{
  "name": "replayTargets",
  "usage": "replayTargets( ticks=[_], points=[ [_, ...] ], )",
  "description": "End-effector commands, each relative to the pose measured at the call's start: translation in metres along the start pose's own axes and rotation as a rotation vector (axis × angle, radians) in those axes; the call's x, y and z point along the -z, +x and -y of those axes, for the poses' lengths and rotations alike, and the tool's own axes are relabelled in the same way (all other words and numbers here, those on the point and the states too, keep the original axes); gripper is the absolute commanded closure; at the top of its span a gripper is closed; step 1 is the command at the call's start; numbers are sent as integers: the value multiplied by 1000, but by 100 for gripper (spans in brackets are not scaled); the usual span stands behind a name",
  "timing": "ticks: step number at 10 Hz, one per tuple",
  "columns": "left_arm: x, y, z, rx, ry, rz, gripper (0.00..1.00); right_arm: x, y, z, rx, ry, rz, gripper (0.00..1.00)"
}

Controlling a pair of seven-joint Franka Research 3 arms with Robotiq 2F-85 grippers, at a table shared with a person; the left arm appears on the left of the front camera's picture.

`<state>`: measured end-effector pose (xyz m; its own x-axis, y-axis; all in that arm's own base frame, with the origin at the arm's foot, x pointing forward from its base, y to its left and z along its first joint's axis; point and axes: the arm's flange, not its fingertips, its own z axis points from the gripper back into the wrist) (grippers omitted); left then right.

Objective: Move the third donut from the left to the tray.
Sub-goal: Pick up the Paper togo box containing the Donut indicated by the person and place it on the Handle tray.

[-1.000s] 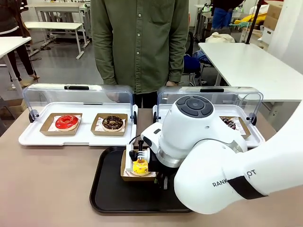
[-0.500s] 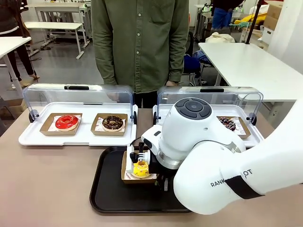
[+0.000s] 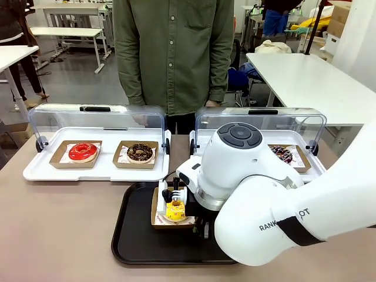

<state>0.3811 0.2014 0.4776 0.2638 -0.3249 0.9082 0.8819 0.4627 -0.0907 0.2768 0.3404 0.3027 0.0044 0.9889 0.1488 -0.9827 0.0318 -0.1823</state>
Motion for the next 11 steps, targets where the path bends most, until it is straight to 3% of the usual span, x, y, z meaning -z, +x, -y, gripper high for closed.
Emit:
replayTargets(
  ticks=[1,2,3,7,10,11],
  points=[
    [-1,1,2,11,-9,6,0,-19,-98,-74,9,5,41,0],
    [-1,1,2,11,-9,6,0,-29,-97,-75,13,-26,48,37],
    [-1,1,2,11,-9,6,0,-38,-96,-75,18,-40,46,0],
    [-1,1,2,11,-9,6,0,-69,-87,-75,34,-74,17,0],
    [-1,1,2,11,-9,6,0,-79,-79,-67,28,-16,32,0],
    [-1,1,2,11,-9,6,0,-79,5,-4,11,-70,7,0]
  ],
)
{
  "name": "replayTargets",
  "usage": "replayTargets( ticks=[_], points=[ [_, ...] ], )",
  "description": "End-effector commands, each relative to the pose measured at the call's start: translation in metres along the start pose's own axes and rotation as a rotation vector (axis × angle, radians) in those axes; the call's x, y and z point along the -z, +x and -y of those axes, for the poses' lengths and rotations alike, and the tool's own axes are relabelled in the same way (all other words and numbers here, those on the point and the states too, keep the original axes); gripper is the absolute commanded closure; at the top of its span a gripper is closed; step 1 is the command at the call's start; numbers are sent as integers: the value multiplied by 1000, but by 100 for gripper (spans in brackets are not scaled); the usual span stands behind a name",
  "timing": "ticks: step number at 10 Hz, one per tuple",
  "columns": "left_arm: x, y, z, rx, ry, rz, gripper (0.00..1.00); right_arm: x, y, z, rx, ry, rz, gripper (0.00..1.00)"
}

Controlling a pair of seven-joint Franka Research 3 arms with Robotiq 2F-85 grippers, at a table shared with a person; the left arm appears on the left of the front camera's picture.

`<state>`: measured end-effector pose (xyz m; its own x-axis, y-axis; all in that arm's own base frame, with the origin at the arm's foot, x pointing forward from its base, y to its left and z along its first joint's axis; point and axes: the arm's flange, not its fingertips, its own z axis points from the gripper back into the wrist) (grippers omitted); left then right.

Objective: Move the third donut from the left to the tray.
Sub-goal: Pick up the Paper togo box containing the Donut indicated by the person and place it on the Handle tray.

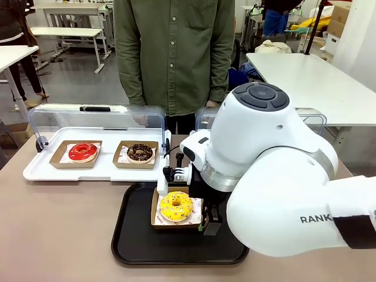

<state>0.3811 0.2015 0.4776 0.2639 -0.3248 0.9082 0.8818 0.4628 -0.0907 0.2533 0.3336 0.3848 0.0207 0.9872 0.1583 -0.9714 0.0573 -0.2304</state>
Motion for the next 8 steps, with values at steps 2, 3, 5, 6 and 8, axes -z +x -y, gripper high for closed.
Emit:
replayTargets(
  ticks=[2,3,5,6,8],
  points=[
    [-1,1,2,11,-9,6,0,6,0,4,-7,-17,1,0],
    [-1,1,2,11,-9,6,0,6,0,4,-7,-17,1,0],
    [-1,1,2,11,-9,6,0,6,0,4,-7,-17,1,0],
    [-1,1,2,11,-9,6,0,6,0,4,-7,-17,1,0],
    [-1,1,2,11,-9,6,0,6,0,4,-7,-17,1,0]
  ],
)
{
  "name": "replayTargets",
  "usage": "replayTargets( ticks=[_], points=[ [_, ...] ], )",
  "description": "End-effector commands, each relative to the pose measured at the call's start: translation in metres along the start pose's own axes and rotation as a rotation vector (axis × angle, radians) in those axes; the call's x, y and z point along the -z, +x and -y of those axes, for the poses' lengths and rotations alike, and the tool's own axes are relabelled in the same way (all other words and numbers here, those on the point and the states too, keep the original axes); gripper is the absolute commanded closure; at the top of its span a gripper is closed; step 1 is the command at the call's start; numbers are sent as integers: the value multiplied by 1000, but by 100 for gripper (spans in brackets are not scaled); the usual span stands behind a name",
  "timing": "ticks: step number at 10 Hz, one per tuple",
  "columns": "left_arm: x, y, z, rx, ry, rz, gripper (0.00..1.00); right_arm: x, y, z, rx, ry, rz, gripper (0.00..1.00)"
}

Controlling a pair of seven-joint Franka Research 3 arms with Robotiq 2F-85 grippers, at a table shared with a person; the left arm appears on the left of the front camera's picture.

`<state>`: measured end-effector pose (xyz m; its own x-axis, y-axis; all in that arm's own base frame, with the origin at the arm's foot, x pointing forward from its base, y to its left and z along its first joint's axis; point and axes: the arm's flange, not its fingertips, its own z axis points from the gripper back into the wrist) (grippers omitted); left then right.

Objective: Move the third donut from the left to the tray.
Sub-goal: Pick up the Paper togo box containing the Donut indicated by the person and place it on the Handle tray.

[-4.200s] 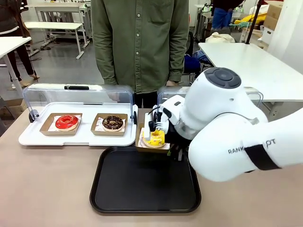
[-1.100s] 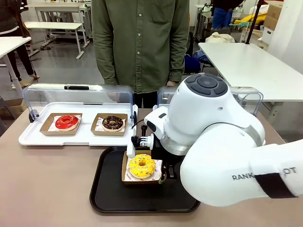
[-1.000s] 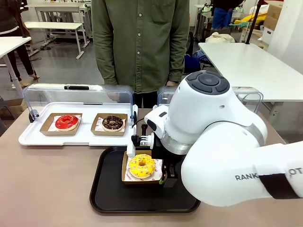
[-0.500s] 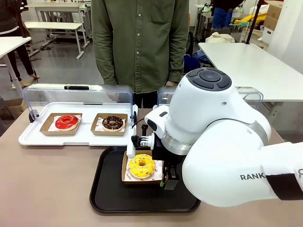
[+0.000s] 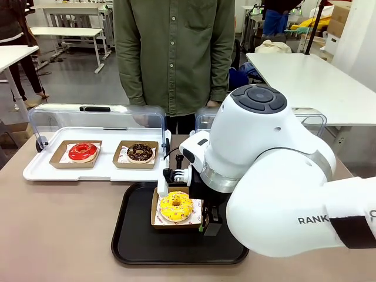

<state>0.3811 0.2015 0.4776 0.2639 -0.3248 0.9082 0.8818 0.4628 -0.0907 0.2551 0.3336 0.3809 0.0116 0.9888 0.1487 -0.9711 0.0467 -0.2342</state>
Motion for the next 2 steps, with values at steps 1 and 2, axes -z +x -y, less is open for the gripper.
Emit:
replayTargets(
  ticks=[1,2],
  points=[
    [-1,1,2,11,-9,6,0,2,0,3,4,-15,8,0],
    [-1,1,2,11,-9,6,0,2,0,3,4,-15,8,0]
  ],
)
